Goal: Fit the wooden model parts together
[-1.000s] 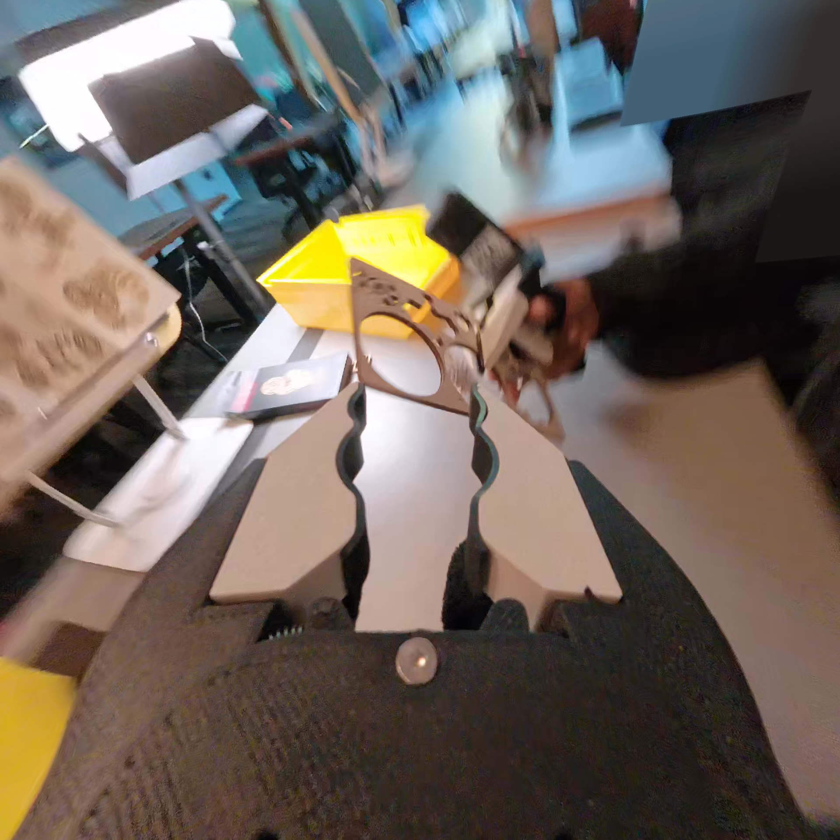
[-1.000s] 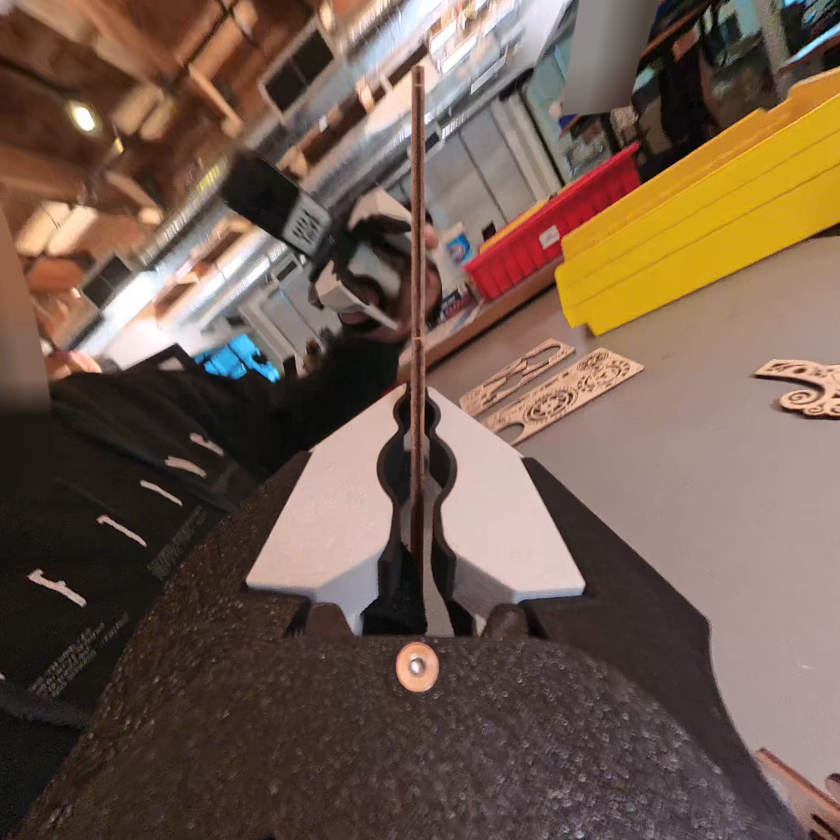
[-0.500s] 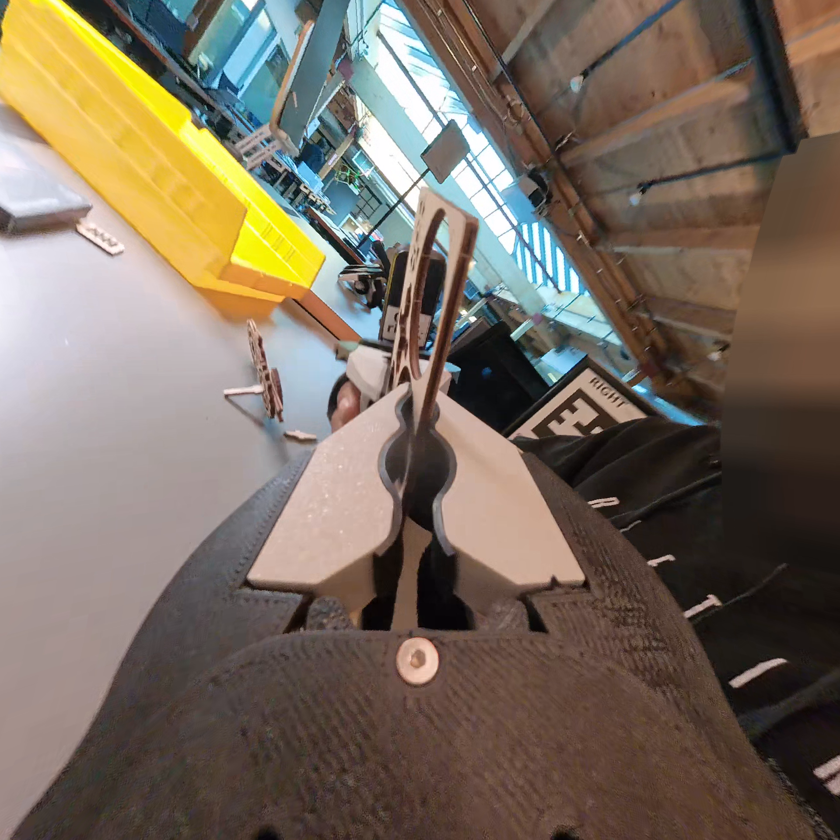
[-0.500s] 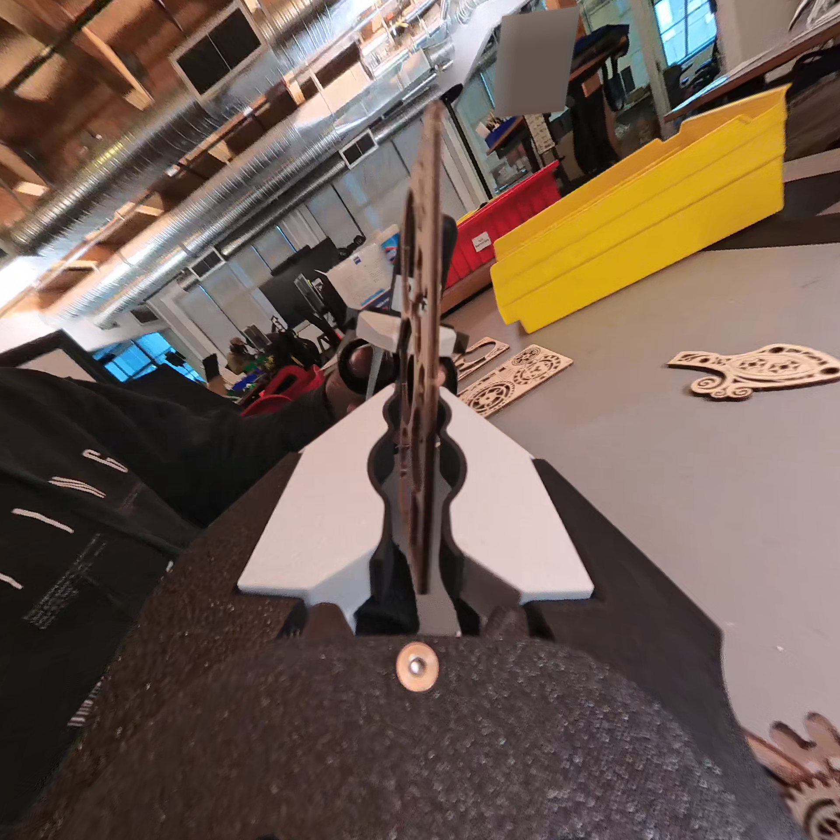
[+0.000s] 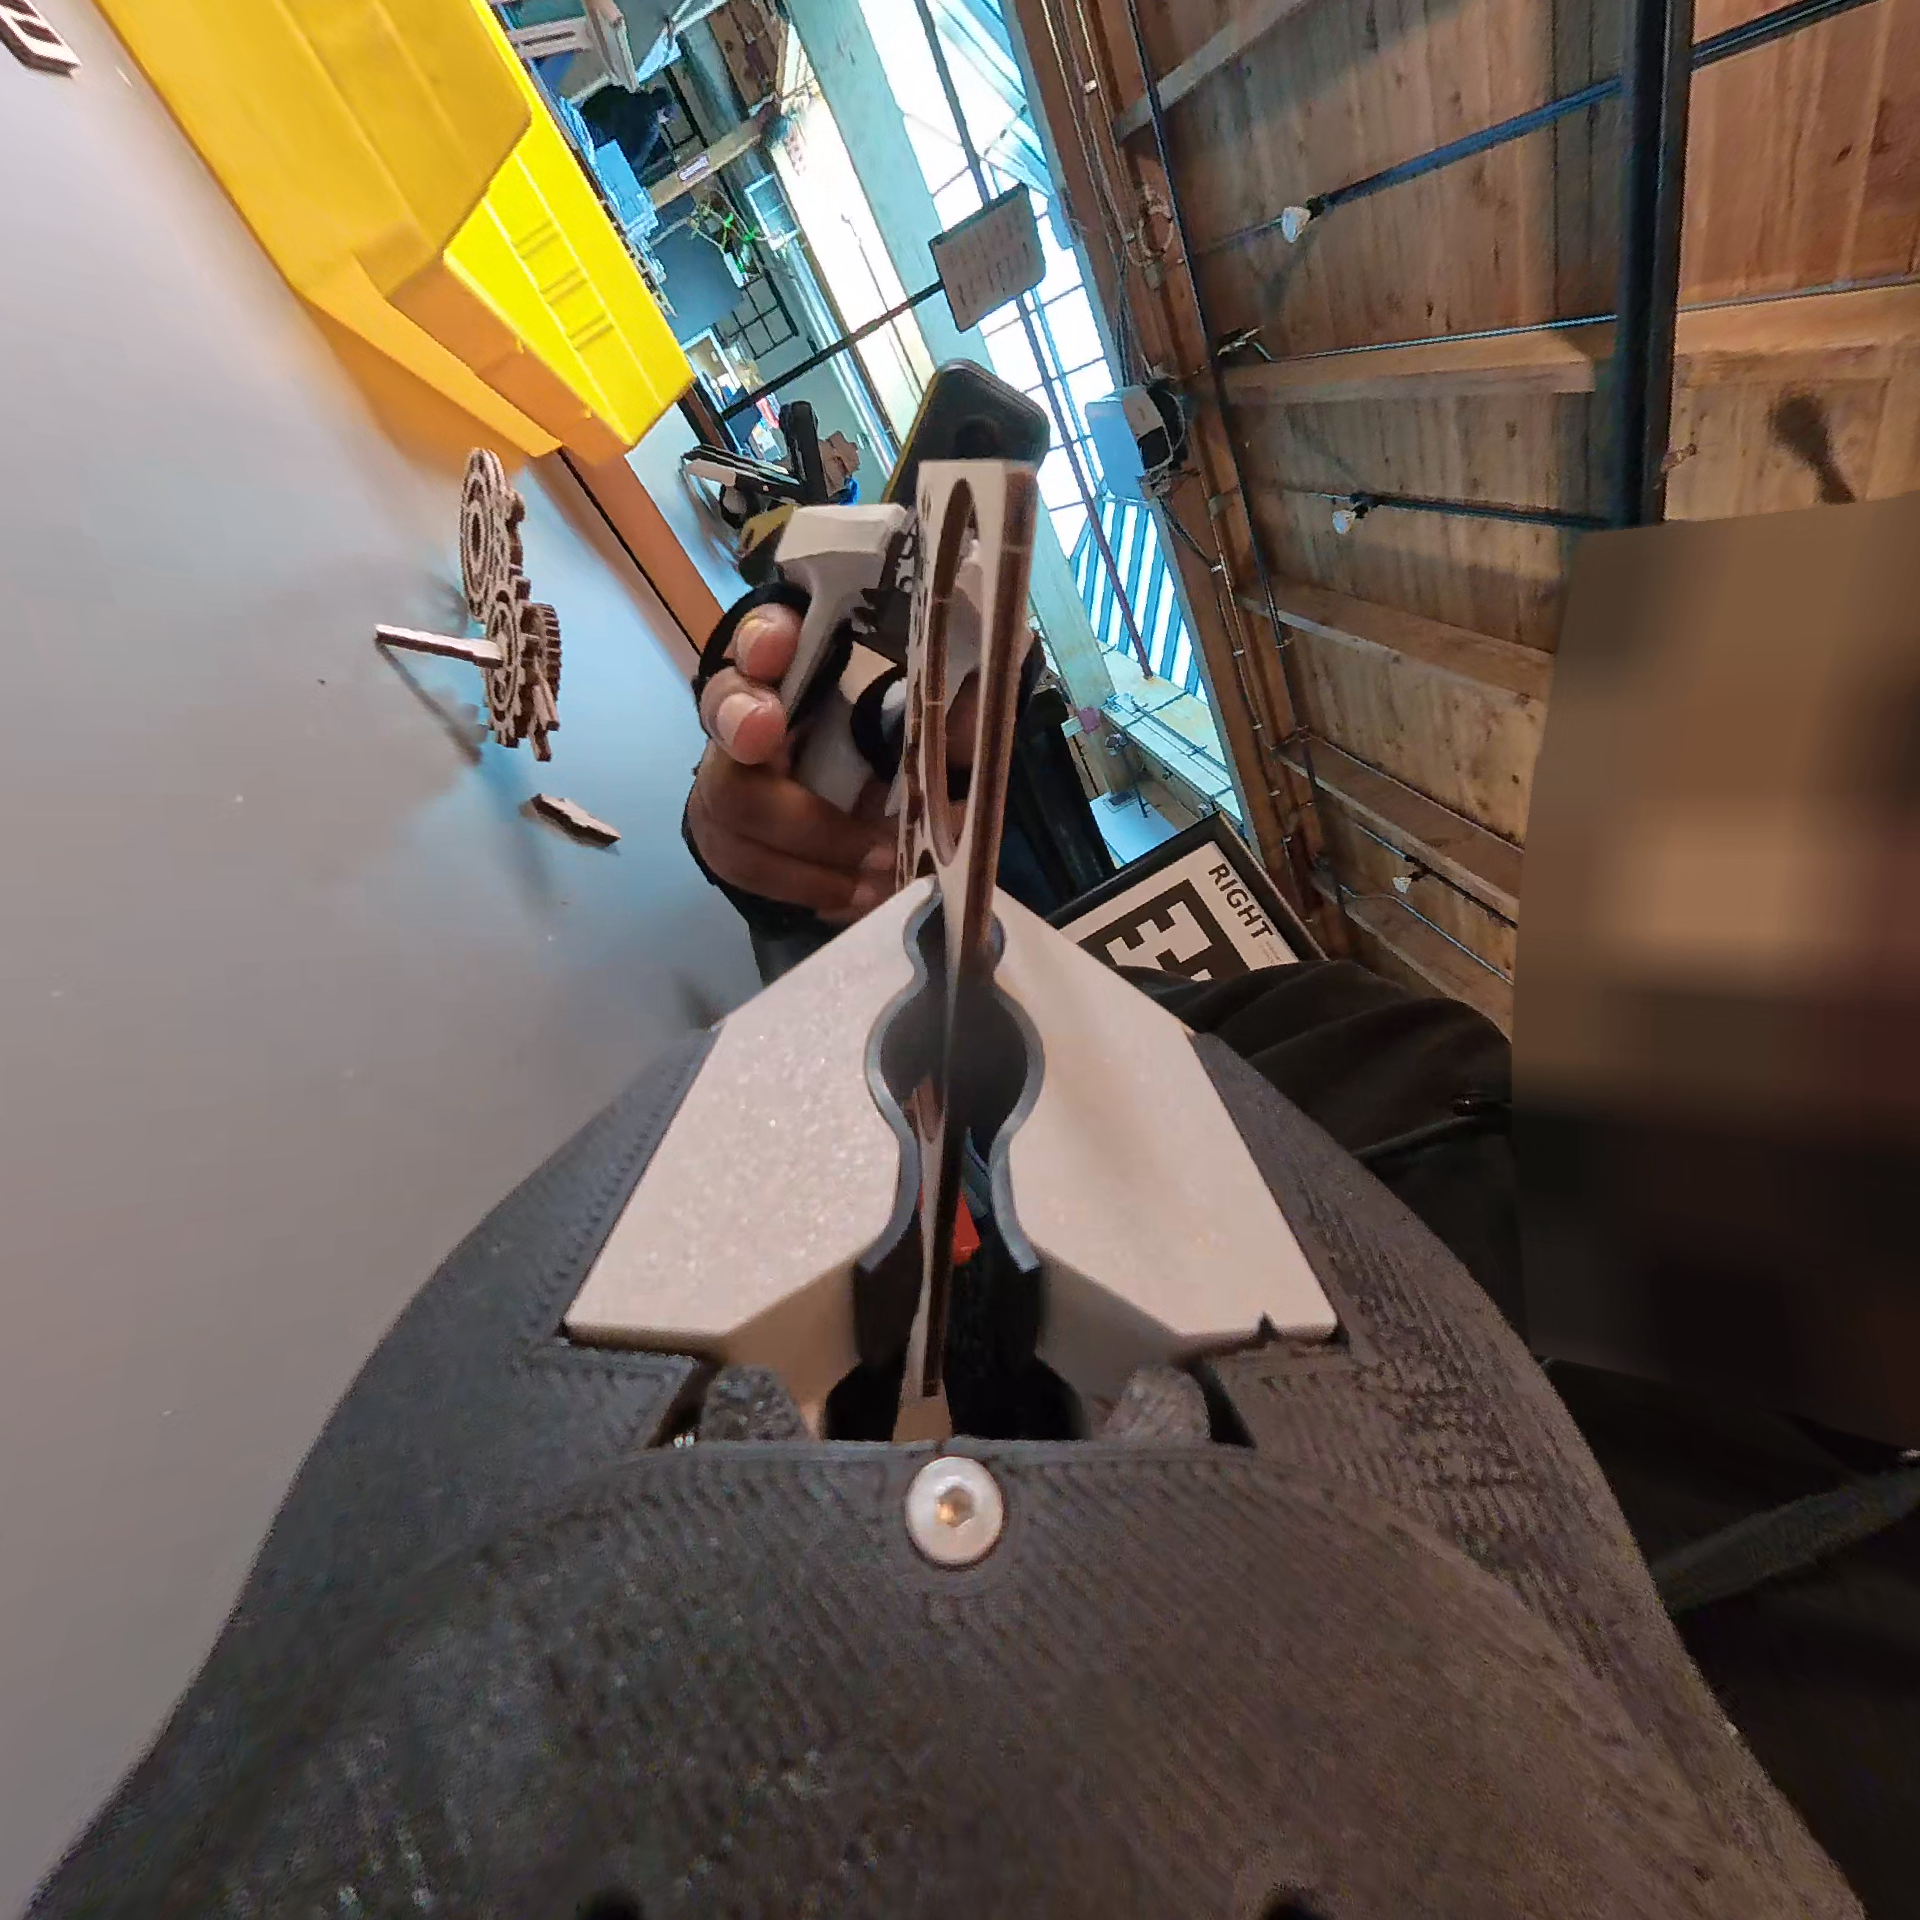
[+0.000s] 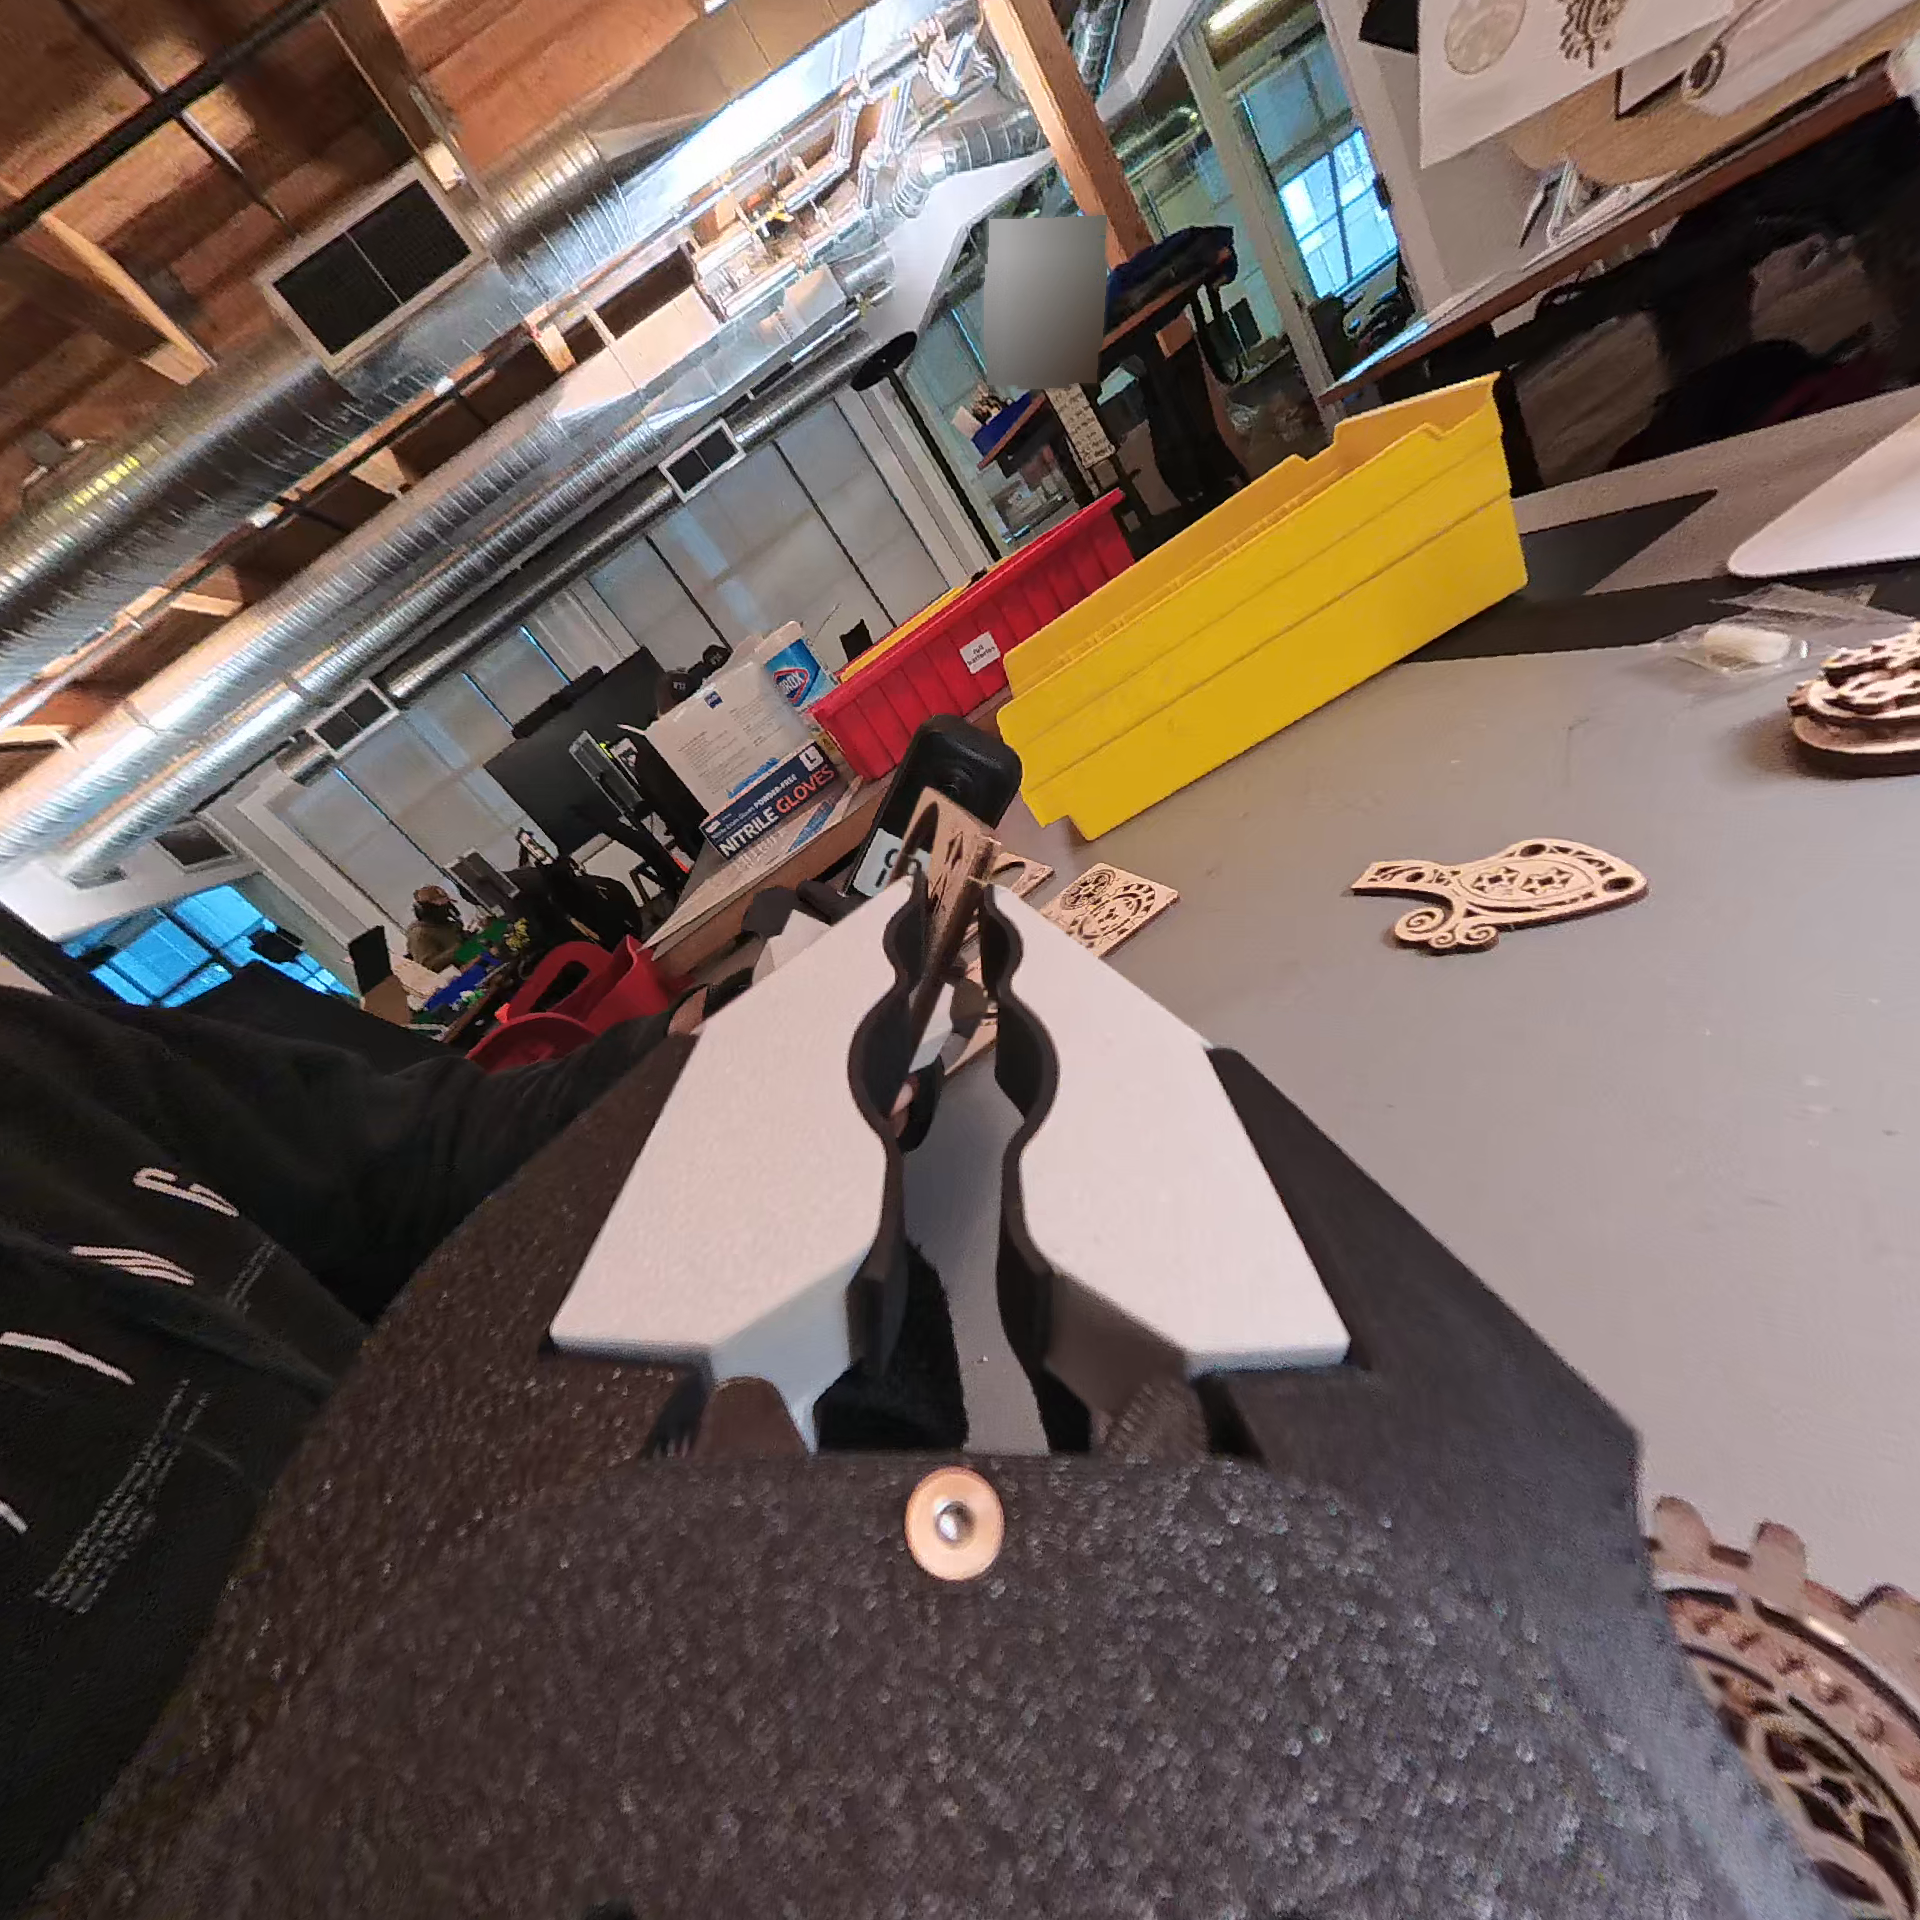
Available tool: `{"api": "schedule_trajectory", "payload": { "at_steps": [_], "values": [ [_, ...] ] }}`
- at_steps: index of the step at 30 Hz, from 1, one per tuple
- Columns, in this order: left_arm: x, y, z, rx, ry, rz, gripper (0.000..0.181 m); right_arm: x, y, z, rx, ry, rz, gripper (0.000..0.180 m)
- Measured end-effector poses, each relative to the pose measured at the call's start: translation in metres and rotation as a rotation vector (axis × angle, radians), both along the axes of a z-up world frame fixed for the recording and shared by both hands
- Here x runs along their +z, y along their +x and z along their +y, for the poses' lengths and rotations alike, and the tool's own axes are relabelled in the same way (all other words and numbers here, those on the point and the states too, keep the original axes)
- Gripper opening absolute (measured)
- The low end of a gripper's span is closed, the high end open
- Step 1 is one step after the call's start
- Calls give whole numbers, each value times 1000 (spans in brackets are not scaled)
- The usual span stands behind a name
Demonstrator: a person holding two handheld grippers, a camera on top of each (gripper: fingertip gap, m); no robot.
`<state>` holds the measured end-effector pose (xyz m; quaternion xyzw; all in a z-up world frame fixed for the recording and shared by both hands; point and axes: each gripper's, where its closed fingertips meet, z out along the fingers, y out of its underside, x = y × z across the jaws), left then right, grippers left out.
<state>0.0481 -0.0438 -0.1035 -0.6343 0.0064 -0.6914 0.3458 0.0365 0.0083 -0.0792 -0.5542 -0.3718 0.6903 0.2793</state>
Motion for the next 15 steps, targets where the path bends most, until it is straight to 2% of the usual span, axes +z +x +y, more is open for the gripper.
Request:
{"api": "schedule_trajectory", "payload": {
  "at_steps": [4,9,15],
  "values": [
    [2,1,-1,-7,3,-17,0,0,1,0,16,-81,1,5],
    [1,0,3,10,71,36,17,2,3,-3,59,-192,26,0],
    [-1,3,6,42,162,147,15,3,6,-1,104,-257,49,0]
  ]
}}
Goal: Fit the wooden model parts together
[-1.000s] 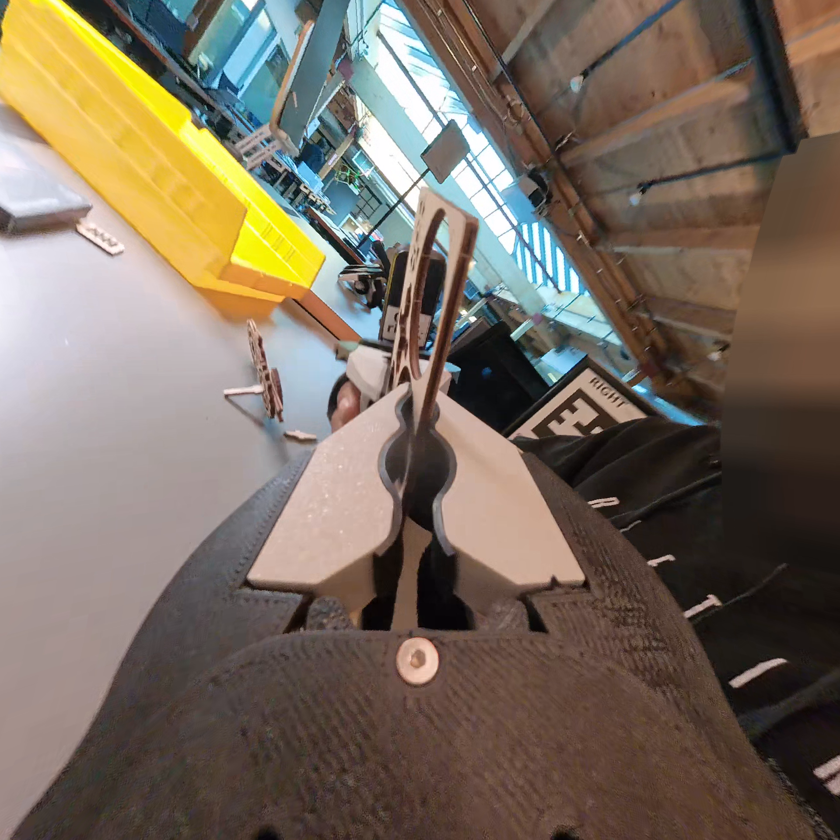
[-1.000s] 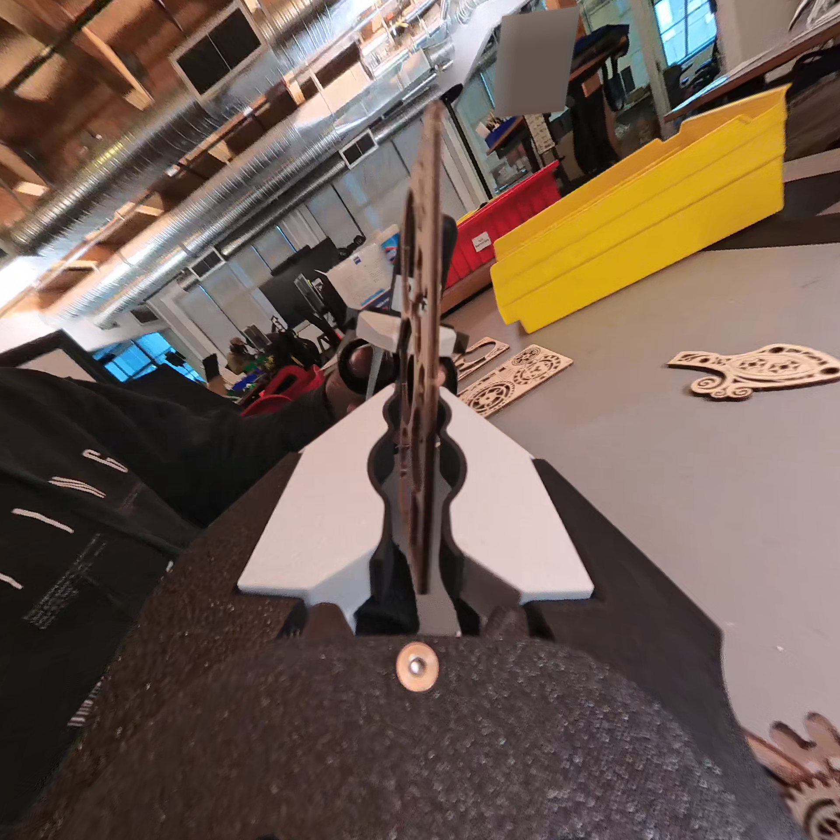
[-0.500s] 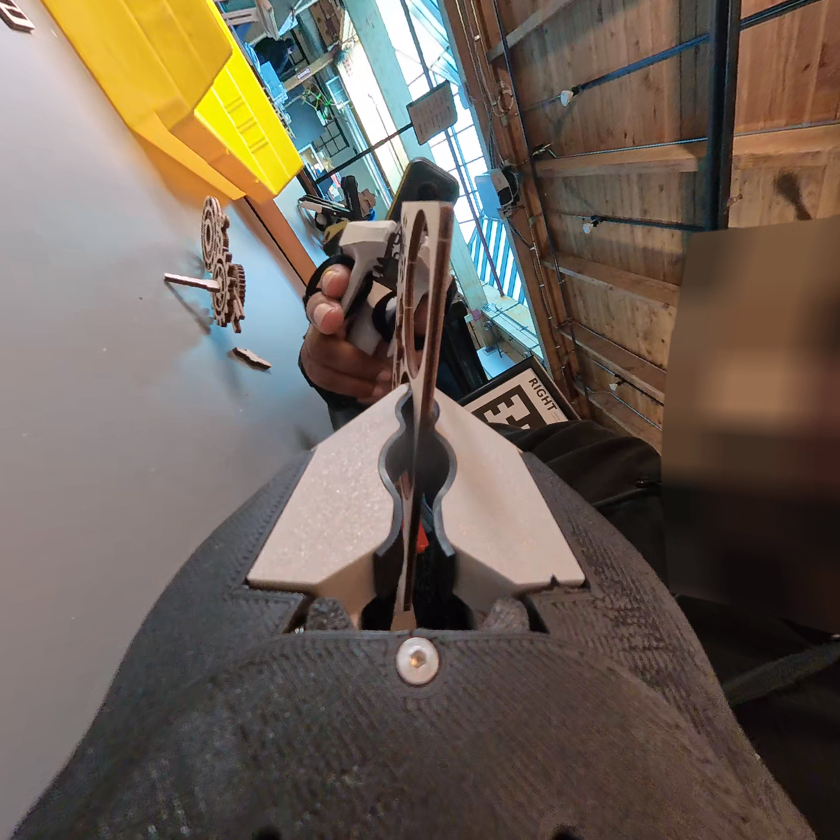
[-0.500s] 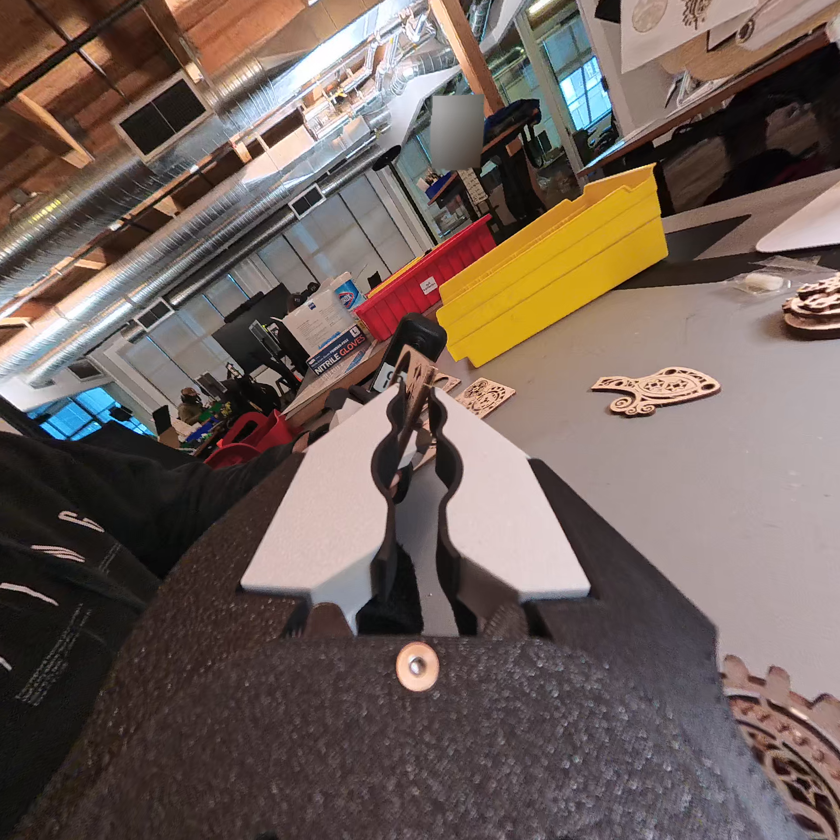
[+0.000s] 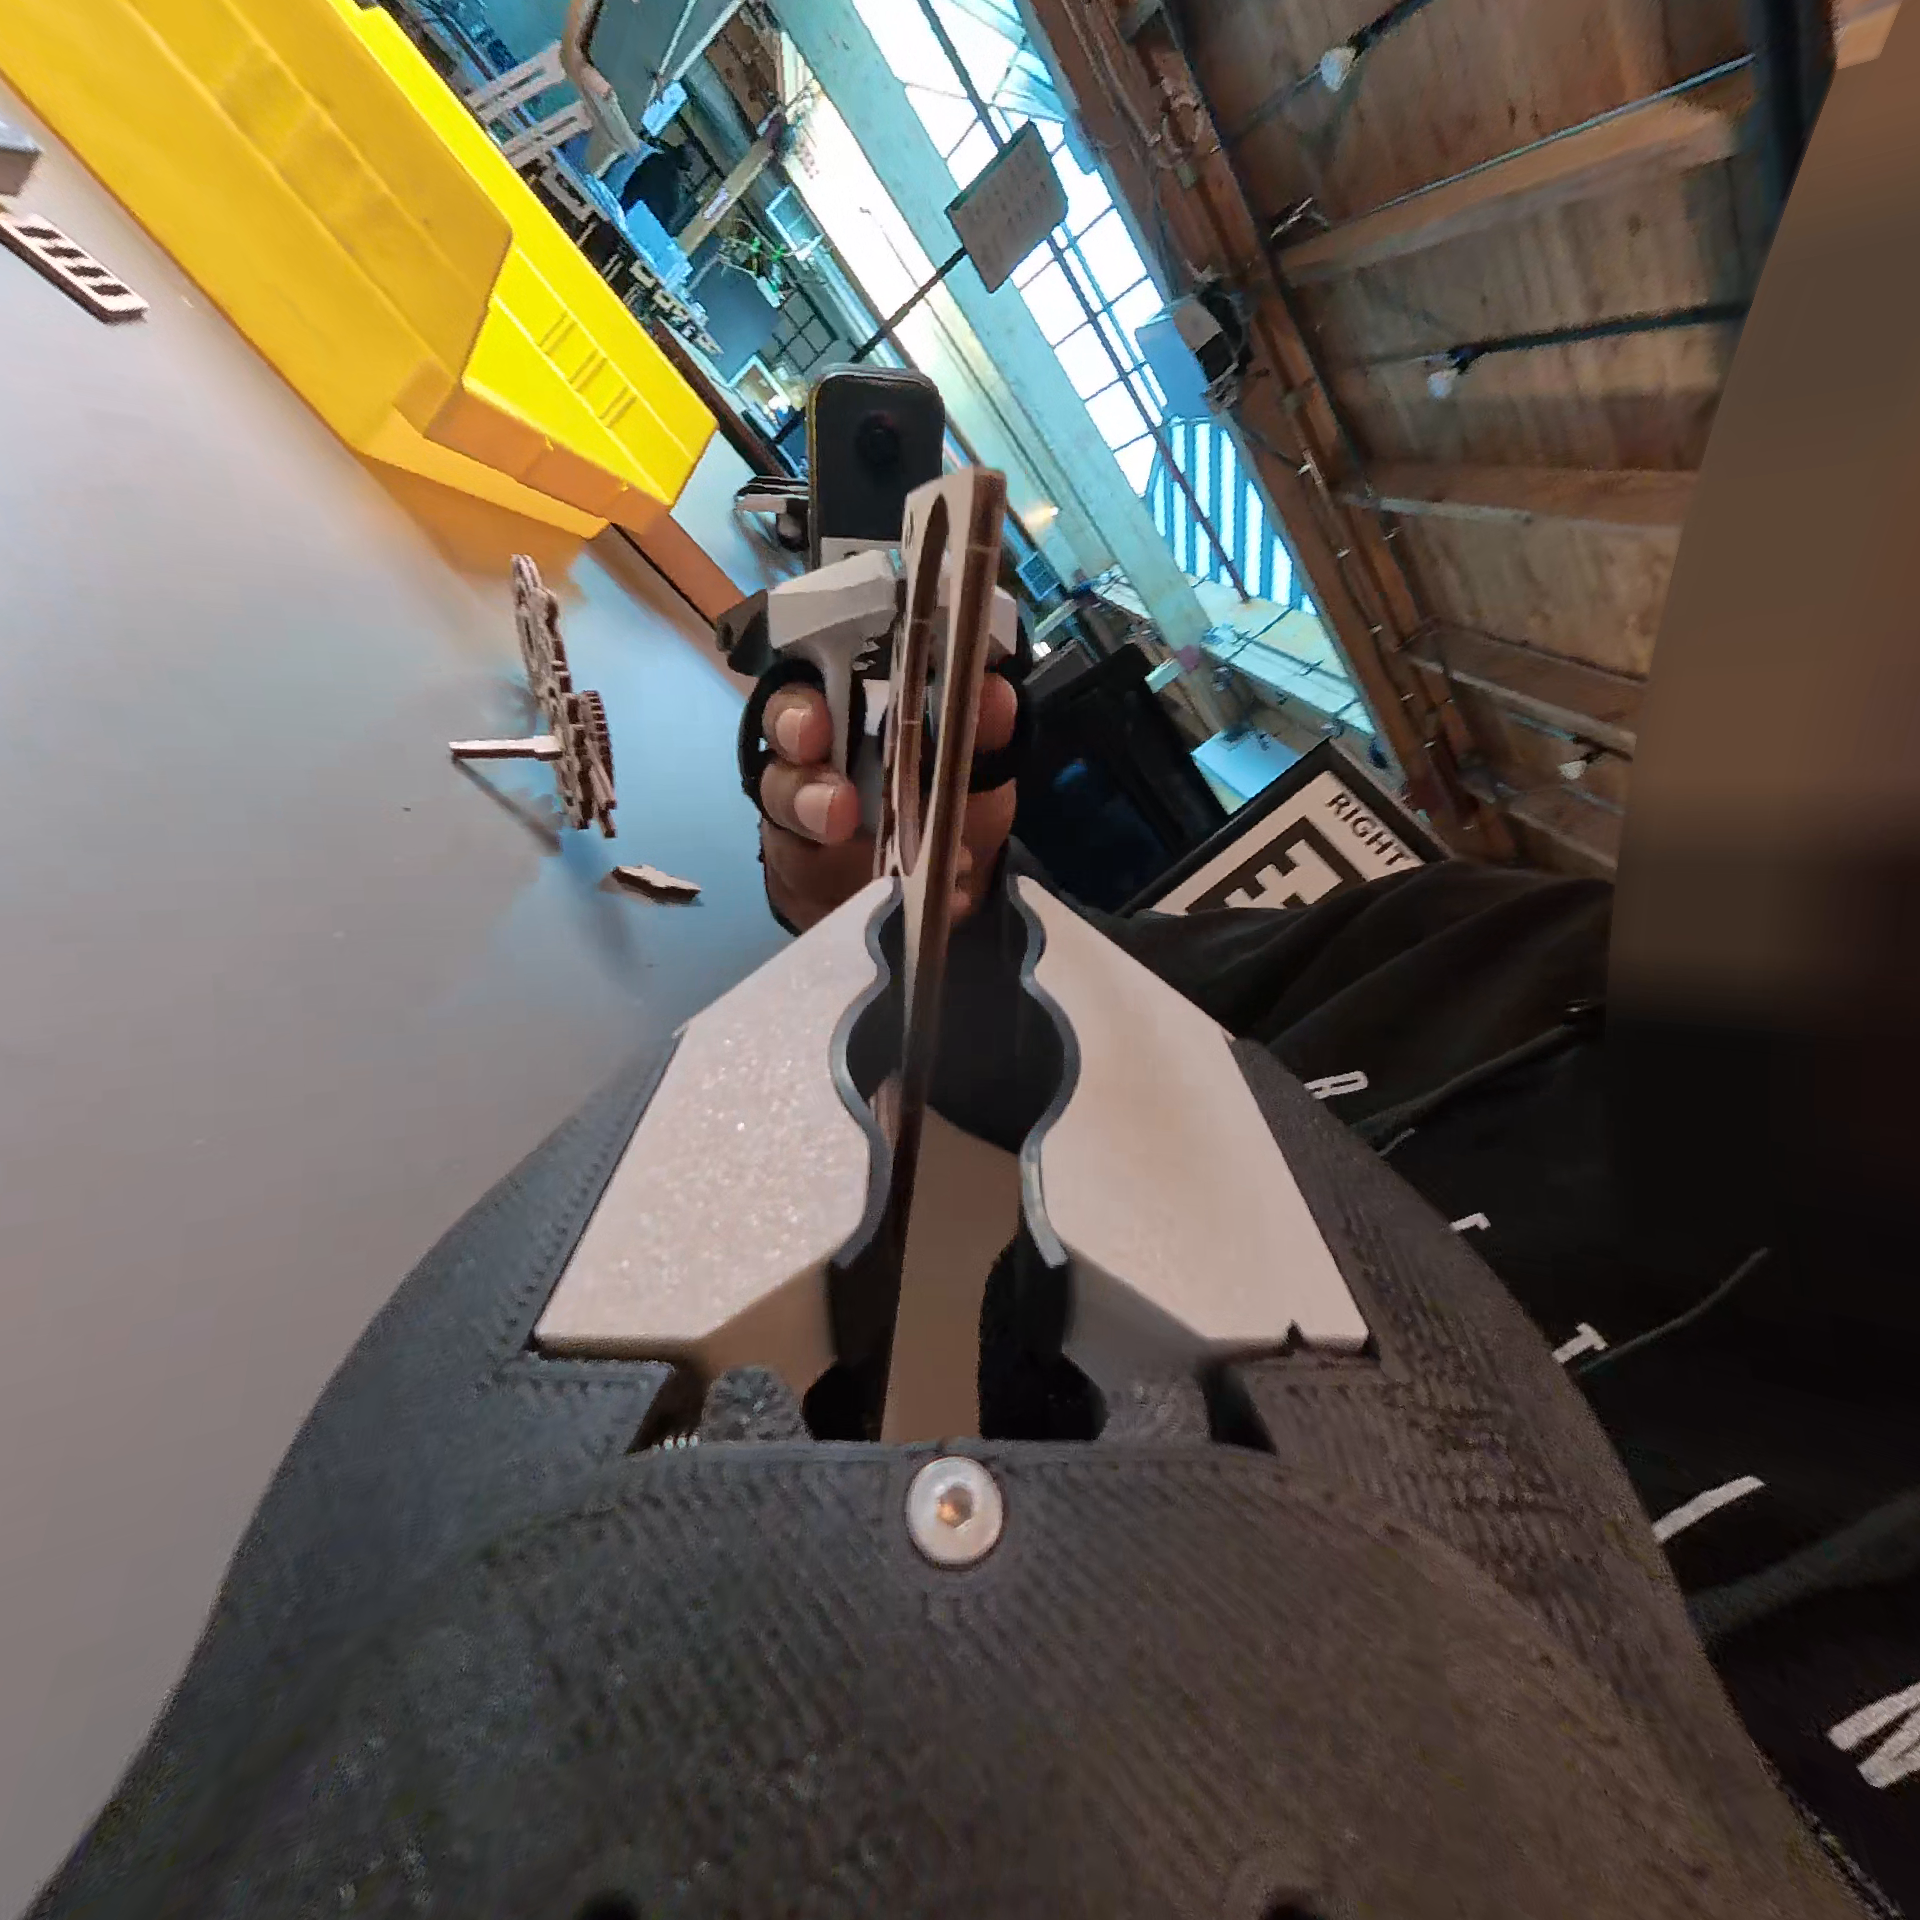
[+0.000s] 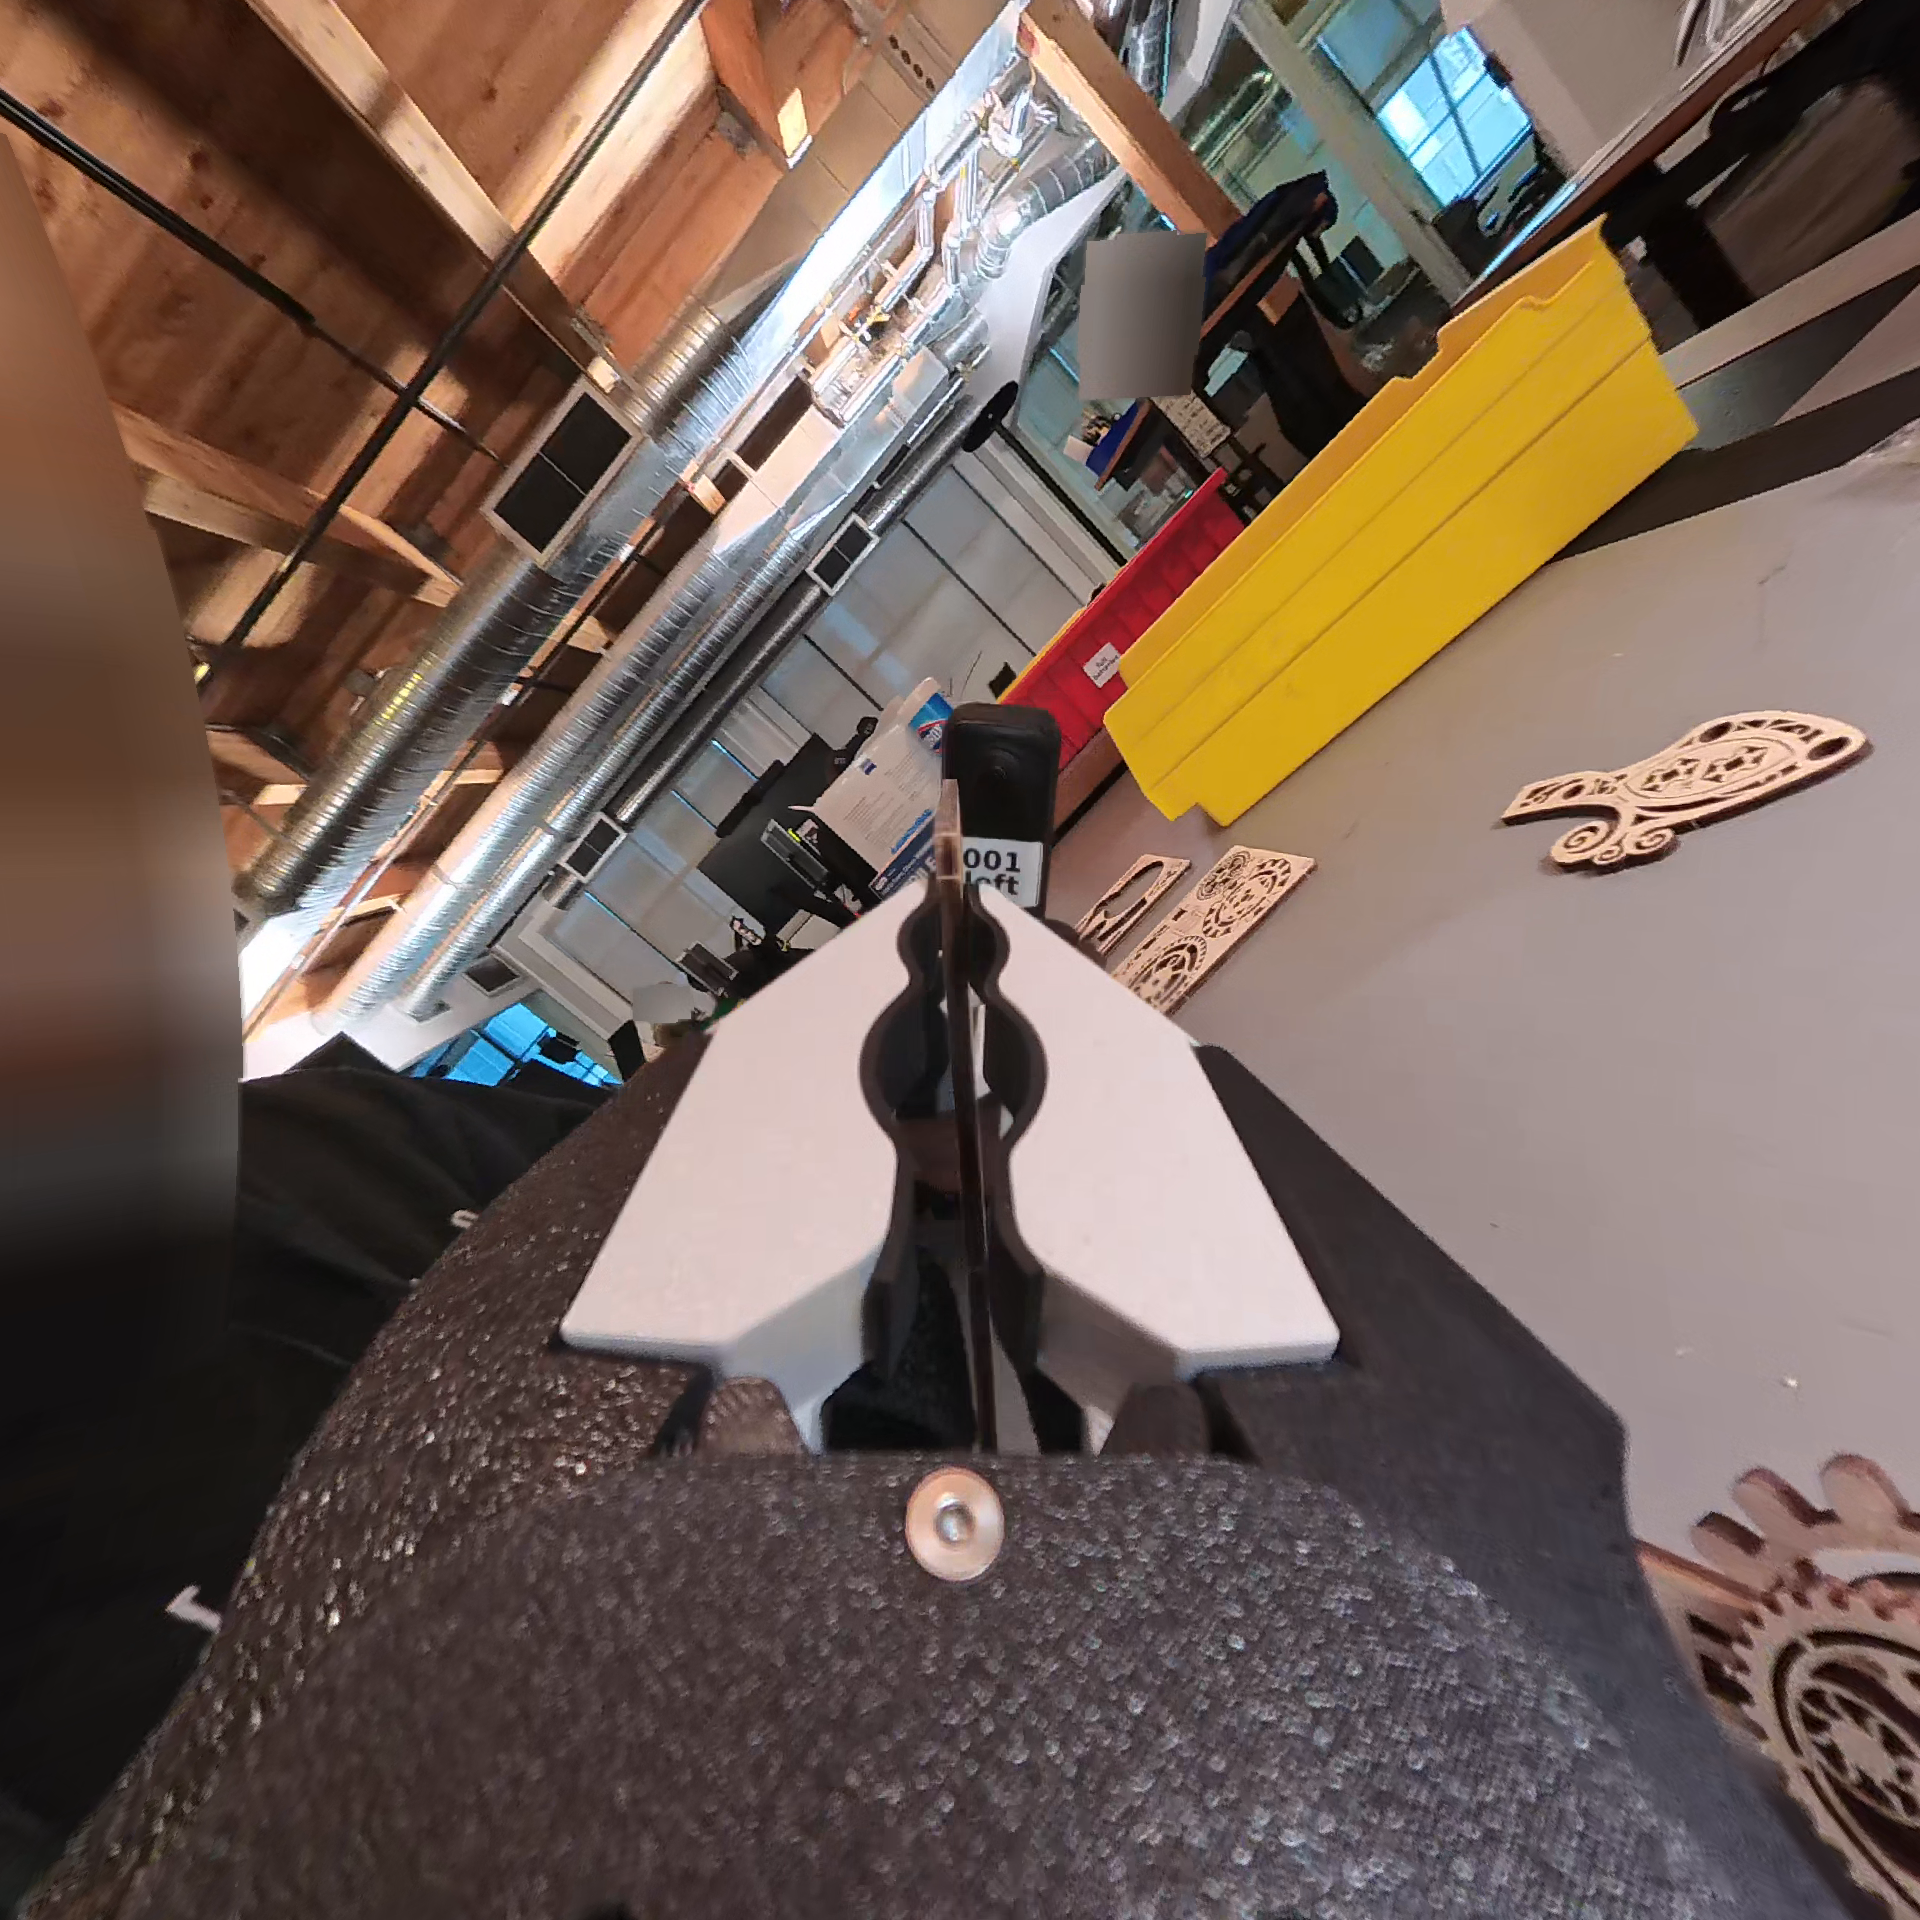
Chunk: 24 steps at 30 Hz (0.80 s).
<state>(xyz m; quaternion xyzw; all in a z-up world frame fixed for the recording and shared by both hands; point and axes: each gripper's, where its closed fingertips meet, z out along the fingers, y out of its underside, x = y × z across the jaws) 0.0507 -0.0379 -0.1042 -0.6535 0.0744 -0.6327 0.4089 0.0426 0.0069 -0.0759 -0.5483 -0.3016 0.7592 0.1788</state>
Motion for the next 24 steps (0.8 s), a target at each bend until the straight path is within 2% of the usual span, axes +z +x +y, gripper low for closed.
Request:
{"api": "schedule_trajectory", "payload": {
  "at_steps": [3,7,10,16,24],
  "values": [
    [-2,-1,0,0,18,20,10,0,0,-2,15,-10,12,1],
    [3,-8,3,30,21,-17,21,2,0,-7,38,10,29,1],
    [8,-7,2,40,60,-1,21,-3,-2,-15,58,69,0,1],
    [-6,8,-3,37,120,206,2,-9,-7,-25,69,108,-19,0],
    [-10,4,-3,50,104,237,2,-12,-7,-25,82,133,-24,1]
  ]
}}
